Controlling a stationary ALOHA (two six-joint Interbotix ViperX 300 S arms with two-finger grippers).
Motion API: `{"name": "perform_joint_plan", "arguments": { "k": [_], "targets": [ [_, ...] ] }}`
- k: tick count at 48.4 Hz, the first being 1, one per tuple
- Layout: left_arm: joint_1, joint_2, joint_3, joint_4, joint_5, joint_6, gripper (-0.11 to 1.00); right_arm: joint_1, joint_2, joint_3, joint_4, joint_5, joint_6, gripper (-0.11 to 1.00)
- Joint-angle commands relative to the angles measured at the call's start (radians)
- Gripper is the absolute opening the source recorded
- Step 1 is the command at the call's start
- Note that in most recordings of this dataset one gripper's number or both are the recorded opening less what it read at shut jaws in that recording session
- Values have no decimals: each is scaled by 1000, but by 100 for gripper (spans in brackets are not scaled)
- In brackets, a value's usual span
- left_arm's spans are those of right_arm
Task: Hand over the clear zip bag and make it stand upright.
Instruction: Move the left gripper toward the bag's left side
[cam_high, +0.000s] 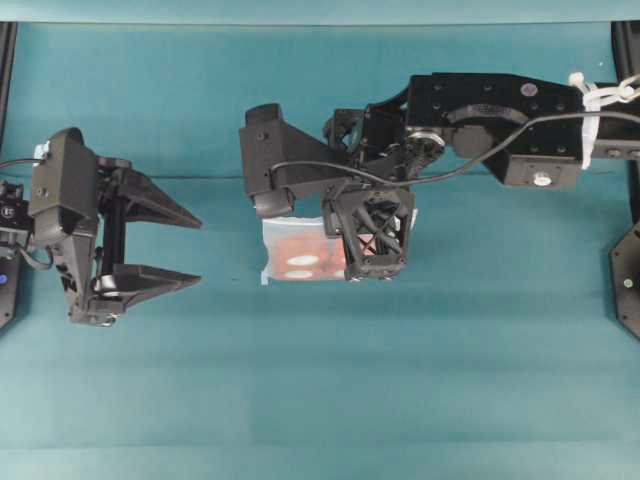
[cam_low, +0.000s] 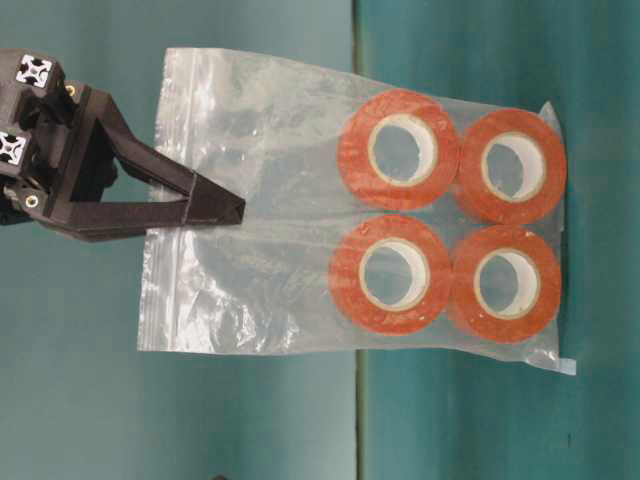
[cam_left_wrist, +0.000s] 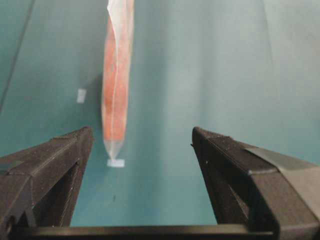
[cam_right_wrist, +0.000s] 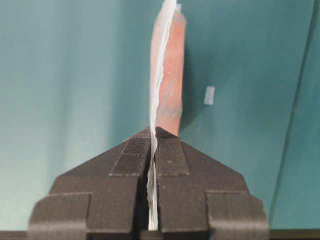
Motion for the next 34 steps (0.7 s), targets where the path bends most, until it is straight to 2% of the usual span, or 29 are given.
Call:
{"name": "perform_joint_plan", "arguments": {
  "k": [1,10,24,34],
  "targets": [
    [-5,25,-2,0,-9,2,88,5,-15,-11,3,-6,-5,1],
    [-5,110,3,0,-49,2,88,9,-14,-5,3,-12,-5,1],
    [0,239,2,0,-222,9,88,11,-12,-3,3,-21,0,1],
    [14,351,-3,2,-268,6,95,12,-12,-2,3,-21,-3,1]
  ]
}}
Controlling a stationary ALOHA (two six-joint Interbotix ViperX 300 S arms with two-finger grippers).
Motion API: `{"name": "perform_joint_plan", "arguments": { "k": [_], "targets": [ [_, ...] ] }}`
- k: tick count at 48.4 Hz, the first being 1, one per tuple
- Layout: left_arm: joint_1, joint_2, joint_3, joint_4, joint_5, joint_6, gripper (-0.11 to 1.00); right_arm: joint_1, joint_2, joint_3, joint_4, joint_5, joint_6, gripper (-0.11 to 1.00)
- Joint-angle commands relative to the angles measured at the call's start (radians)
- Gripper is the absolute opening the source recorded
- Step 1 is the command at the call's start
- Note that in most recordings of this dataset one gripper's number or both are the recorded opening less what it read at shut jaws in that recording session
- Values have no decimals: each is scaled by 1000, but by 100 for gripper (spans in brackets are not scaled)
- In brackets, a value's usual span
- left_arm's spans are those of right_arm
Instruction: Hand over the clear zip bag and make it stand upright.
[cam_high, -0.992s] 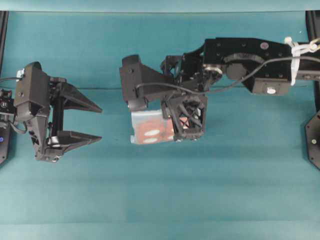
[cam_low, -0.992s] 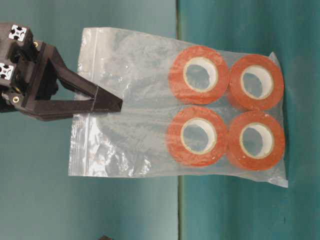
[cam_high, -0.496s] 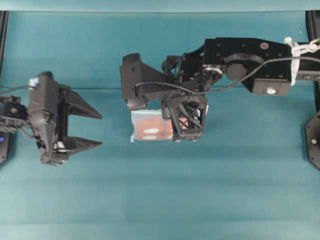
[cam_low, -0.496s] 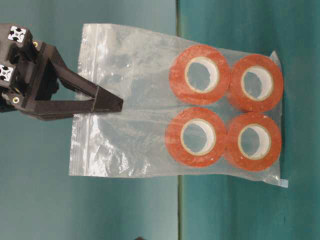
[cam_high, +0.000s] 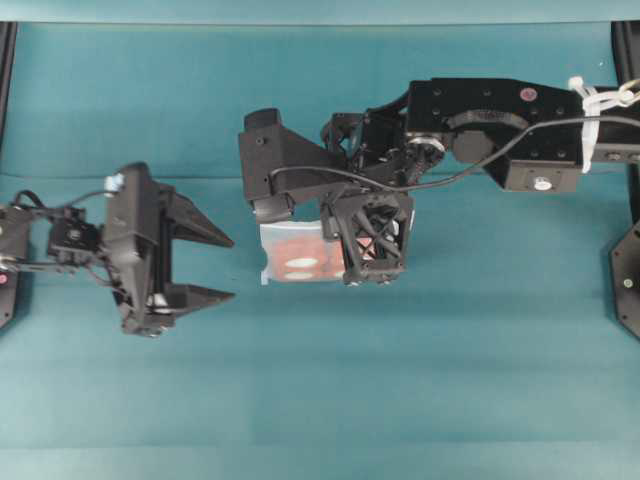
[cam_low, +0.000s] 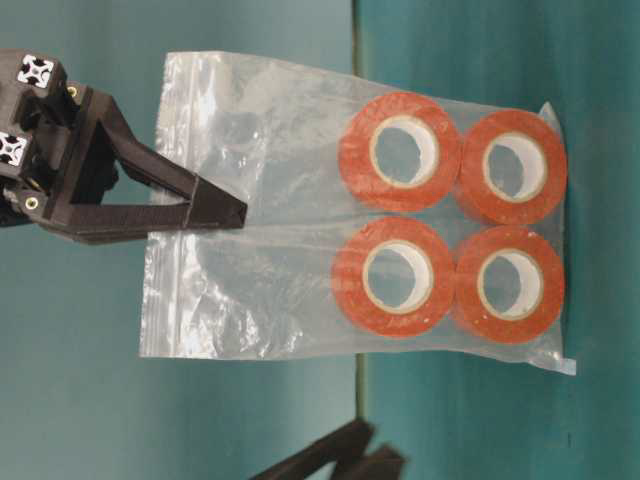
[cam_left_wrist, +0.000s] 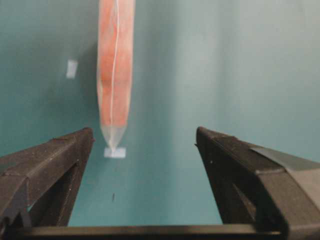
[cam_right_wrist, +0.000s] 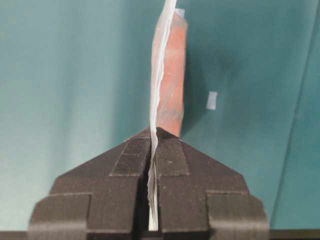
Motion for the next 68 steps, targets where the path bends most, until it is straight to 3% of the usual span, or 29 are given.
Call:
{"name": "perform_joint_plan", "arguments": {
  "k": [1,15,27,44,62,68],
  "targets": [
    [12,51,-15,3,-34,-2,95,6,-12,-9,2,-6,-3,1],
    [49,216,-74,2,-164,-2,96,6,-12,0,2,-6,3,1],
    [49,324,-144,3,-189,-8,96,6,-11,0,2,-8,3,1],
    [49,403,-233,2,-198,-8,96,3,-9,6,0,-8,0,1],
    [49,430,-239,3,-224,-8,96,2,-11,15,0,-11,2,1],
    [49,430,-238,2,-232,-9,91,2,-9,17,0,-17,2,1]
  ]
}}
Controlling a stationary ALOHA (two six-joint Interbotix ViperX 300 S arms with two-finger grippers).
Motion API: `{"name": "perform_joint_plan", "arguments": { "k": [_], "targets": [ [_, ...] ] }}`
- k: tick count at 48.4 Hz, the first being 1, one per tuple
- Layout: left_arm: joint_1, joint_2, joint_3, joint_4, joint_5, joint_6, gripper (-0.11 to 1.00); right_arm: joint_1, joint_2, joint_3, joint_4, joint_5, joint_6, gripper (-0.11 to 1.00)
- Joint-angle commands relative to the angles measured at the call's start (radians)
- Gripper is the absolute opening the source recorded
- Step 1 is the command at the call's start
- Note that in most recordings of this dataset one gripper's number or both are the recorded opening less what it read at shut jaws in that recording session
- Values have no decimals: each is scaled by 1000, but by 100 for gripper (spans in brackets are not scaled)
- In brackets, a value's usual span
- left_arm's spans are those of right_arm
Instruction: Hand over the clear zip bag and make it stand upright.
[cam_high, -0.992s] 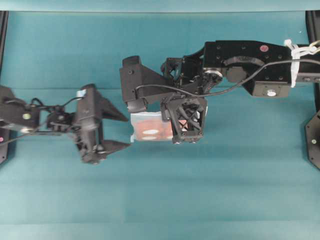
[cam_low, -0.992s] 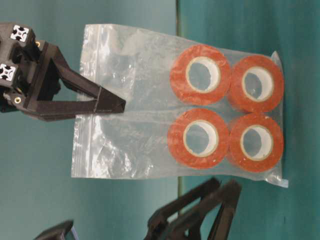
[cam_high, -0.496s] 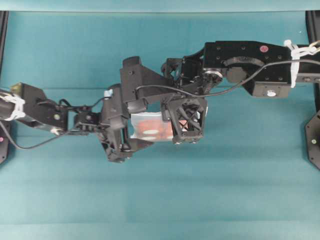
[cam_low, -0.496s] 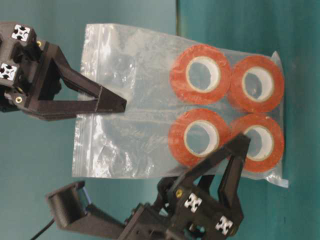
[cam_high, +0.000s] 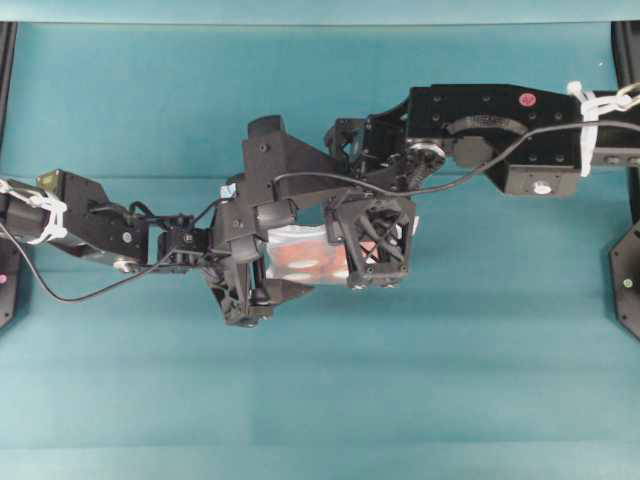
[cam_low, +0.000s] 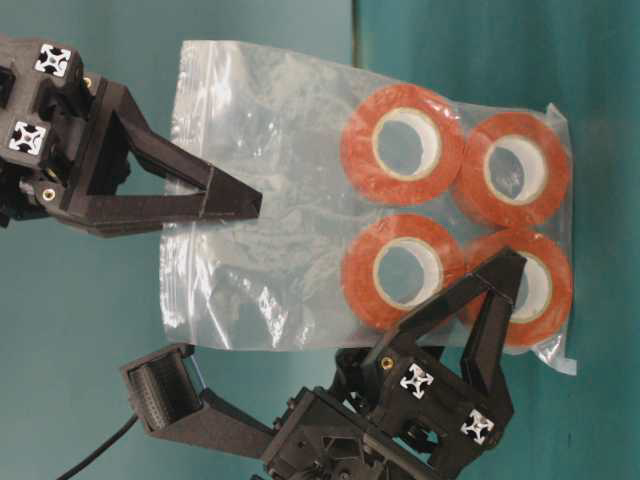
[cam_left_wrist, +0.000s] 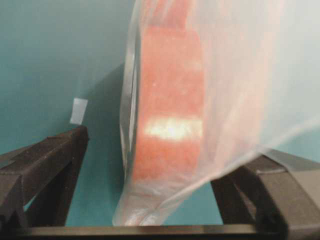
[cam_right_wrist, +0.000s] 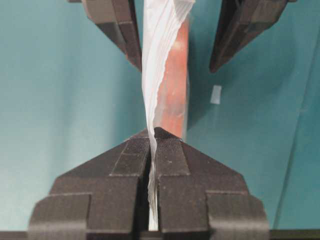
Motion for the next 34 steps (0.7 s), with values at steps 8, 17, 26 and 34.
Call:
{"name": "perform_joint_plan", "arguments": {
  "k": [8,17,26,34],
  "targets": [
    [-2,-9,-2,2,-49,0,67,0,-9,-6,2,-11,3,1],
    [0,-9,25,0,-114,20,24,0,-9,-6,2,-11,8,1],
    [-3,-11,32,2,-112,20,24,0,-9,-8,2,-11,18,1],
    [-3,-11,32,2,-112,21,24,0,-11,-6,2,-9,20,1]
  ]
}}
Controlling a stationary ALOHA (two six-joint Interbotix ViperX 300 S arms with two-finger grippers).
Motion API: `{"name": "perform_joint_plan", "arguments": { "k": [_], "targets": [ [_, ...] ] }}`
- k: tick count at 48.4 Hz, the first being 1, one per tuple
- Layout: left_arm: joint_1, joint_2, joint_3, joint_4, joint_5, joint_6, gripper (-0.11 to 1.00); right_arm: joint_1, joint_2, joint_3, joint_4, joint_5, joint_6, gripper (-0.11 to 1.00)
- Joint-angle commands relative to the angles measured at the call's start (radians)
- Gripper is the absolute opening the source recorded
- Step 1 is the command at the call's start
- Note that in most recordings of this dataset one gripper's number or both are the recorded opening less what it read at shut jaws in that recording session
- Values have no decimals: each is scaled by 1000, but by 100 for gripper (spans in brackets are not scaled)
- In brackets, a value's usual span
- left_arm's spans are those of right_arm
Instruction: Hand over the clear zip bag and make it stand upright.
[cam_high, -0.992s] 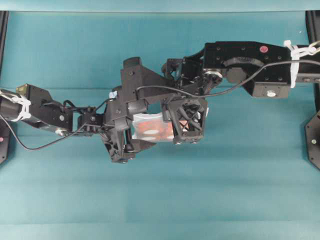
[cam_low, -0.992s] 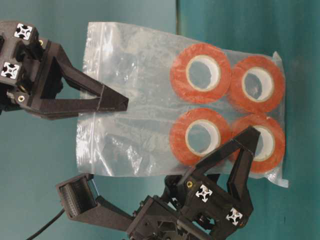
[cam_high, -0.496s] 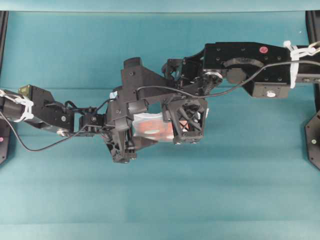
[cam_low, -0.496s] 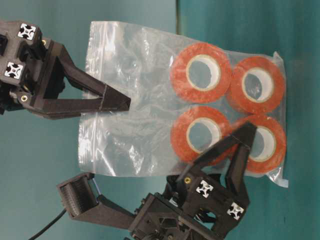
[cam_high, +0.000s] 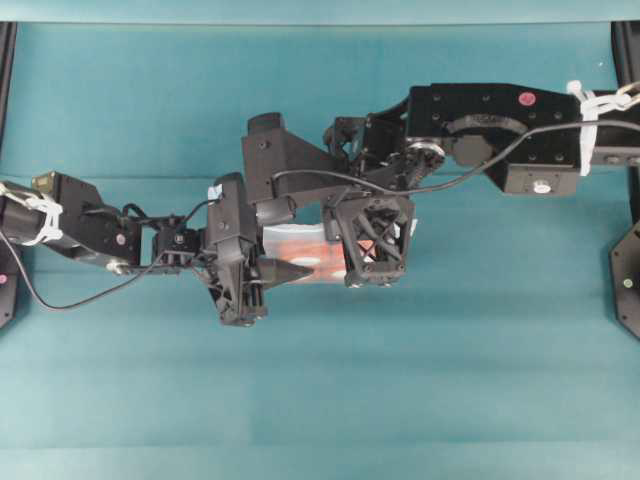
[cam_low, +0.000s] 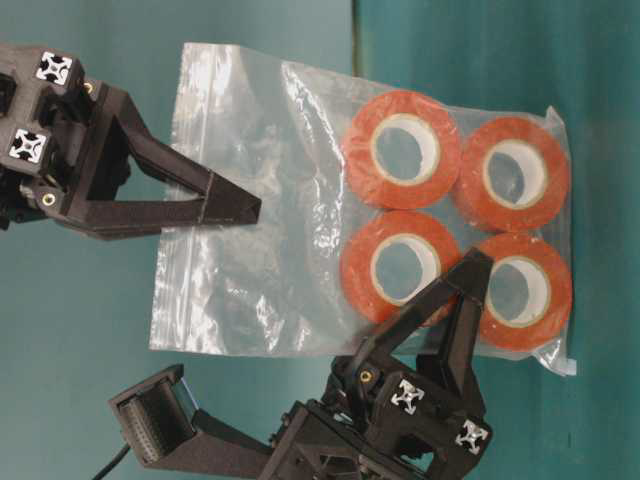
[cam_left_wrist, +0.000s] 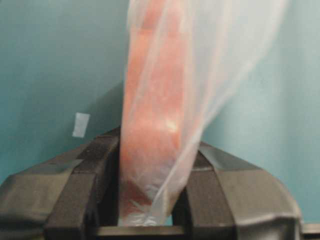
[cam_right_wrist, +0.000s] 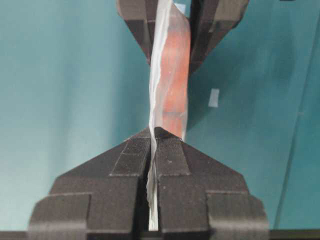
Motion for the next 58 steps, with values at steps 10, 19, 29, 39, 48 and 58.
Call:
{"name": "perform_joint_plan", "arguments": {
  "k": [10,19,29,39,48,58],
  "targets": [
    [-2,-8,-8,0,-8,2,24,3,-11,-2,2,-5,9,1],
    [-2,-6,-8,2,-8,3,24,3,-11,2,3,-5,11,1],
    [-2,-5,-6,2,-8,3,24,3,-12,2,6,-5,44,6],
    [-2,-5,-6,2,-8,5,24,2,-21,9,3,-6,86,57],
    [-2,-5,-9,2,-8,26,24,2,-52,44,2,-64,89,90],
    [-2,-5,-9,2,-8,28,24,0,-121,112,2,-127,92,88]
  ]
}}
